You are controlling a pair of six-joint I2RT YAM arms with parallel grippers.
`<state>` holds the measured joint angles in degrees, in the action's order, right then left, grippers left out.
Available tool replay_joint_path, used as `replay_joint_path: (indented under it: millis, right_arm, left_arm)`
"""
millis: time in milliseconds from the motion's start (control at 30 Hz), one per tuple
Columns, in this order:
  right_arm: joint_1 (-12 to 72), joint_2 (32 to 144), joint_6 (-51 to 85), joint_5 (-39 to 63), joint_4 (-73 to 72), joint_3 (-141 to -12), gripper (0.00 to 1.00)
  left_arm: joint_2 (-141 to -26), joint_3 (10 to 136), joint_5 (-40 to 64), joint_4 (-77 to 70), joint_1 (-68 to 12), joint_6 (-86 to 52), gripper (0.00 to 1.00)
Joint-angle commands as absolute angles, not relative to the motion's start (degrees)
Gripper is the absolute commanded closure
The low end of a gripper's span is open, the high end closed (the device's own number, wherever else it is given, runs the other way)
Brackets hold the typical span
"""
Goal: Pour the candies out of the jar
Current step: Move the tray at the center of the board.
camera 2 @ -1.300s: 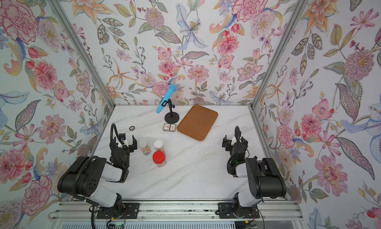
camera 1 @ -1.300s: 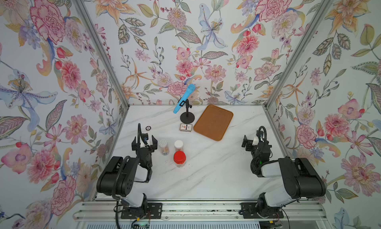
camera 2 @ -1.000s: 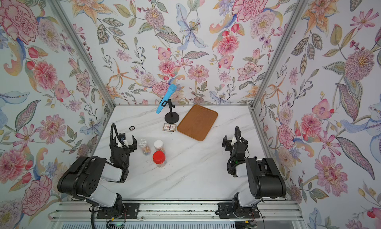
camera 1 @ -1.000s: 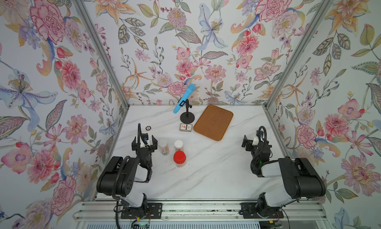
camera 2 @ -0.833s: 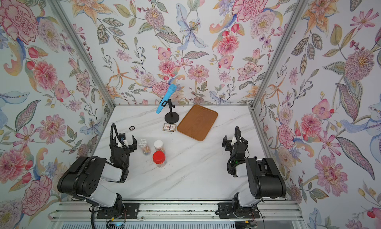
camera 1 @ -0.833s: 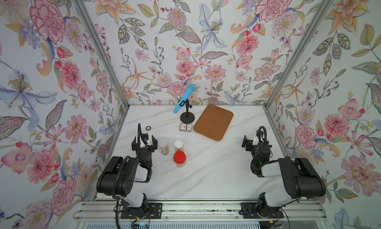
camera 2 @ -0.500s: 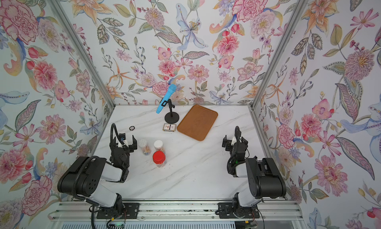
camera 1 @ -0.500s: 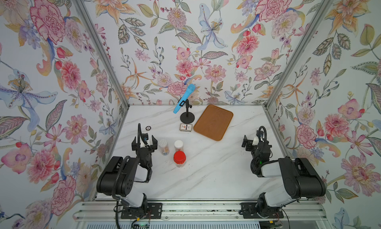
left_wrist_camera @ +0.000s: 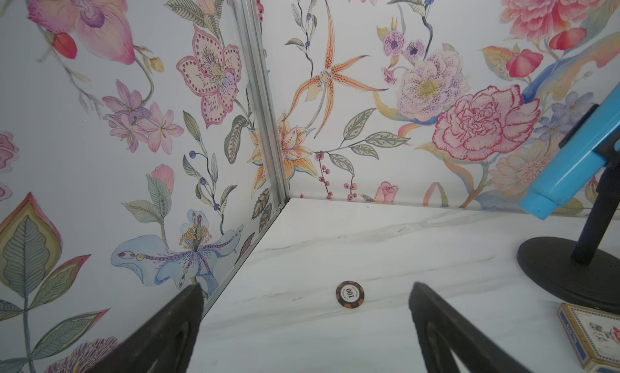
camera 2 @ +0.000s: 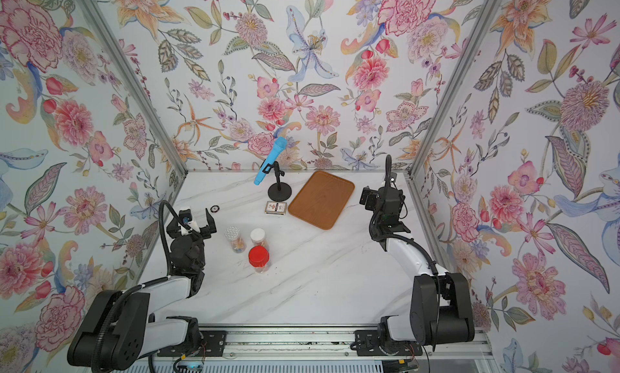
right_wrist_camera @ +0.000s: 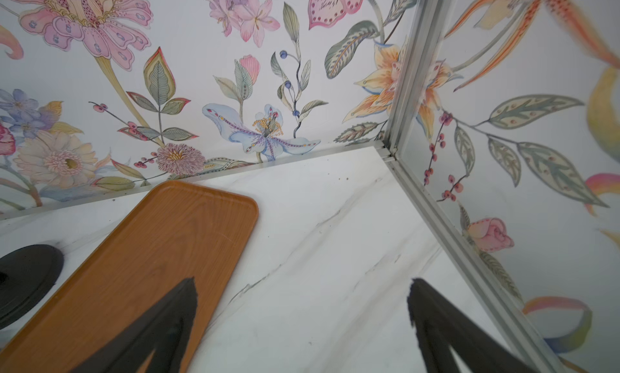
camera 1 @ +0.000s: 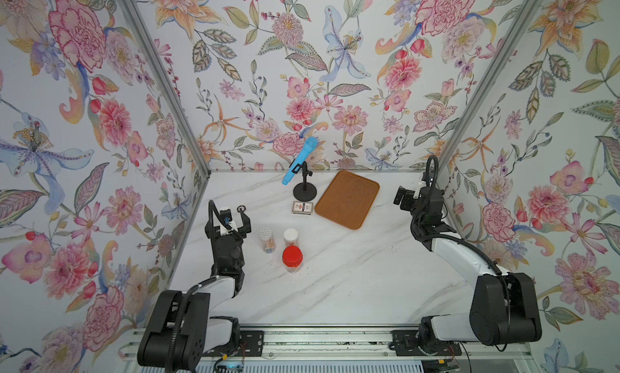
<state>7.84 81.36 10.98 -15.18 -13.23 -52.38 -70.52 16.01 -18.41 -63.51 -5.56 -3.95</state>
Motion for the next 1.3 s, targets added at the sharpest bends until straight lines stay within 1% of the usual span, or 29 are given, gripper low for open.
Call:
replay_joint_path:
  millis: [0, 67, 133, 233, 400, 467, 633, 767, 1000, 1067, 1100, 1167, 1267]
  right_arm:
    - [10.6, 86.8, 22.7, -12.2, 6.2, -57.8, 0.0]
    - [12.3, 90.8, 25.9, -9.5, 9.4, -62.0, 0.0]
    - [14.0, 94.5, 26.5, -7.5, 9.4, -64.4, 0.05]
    - [16.5, 100.3, 28.1, -7.4, 9.6, -68.3, 0.08]
    - [17.1, 108.4, 32.1, -5.7, 10.2, -72.9, 0.22]
    - [17.2, 110.4, 33.4, -5.7, 9.3, -73.4, 0.33]
    - [17.3, 113.0, 36.2, -7.0, 5.9, -72.2, 0.49]
    - [17.3, 114.5, 38.5, -6.0, 2.4, -71.5, 0.59]
    - [16.6, 117.0, 44.9, -6.2, -0.1, -71.6, 0.67]
    - [16.6, 117.1, 45.9, -6.6, -1.6, -70.9, 0.71]
    - [16.6, 117.2, 46.2, -6.5, -2.2, -70.7, 0.74]
    - [16.4, 117.2, 45.8, -5.4, -3.2, -70.2, 0.87]
    - [15.7, 117.0, 45.6, -4.0, -4.0, -69.4, 0.96]
  left_arm:
    - [-66.9, 20.2, -17.0, -54.6, -5.5, -10.2, 0.01]
    - [-66.2, 23.6, -13.6, -48.3, -5.4, -13.5, 0.01]
    - [-66.0, 25.8, -9.6, -44.3, -5.5, -15.8, 0.01]
    - [-65.3, 26.4, -7.5, -41.2, -5.6, -19.9, 0.01]
    - [-63.6, 24.6, -5.3, -37.8, -5.6, -23.3, 0.01]
    - [-63.0, 23.9, -4.8, -36.7, -5.6, -23.8, 0.01]
    - [-62.8, 23.8, -4.8, -34.2, -5.6, -22.3, 0.01]
    - [-62.9, 24.4, -4.8, -34.2, -5.6, -22.1, 0.01]
    - [-63.0, 24.3, -5.5, -34.9, -5.6, -21.3, 0.01]
    - [-62.9, 23.9, -6.1, -34.3, -5.6, -21.0, 0.01]
    - [-62.8, 23.8, -6.1, -34.2, -5.6, -20.9, 0.01]
    - [-62.6, 23.5, -6.2, -34.1, -5.6, -20.9, 0.01]
    - [-62.8, 23.4, -6.7, -34.2, -5.5, -20.8, 0.01]
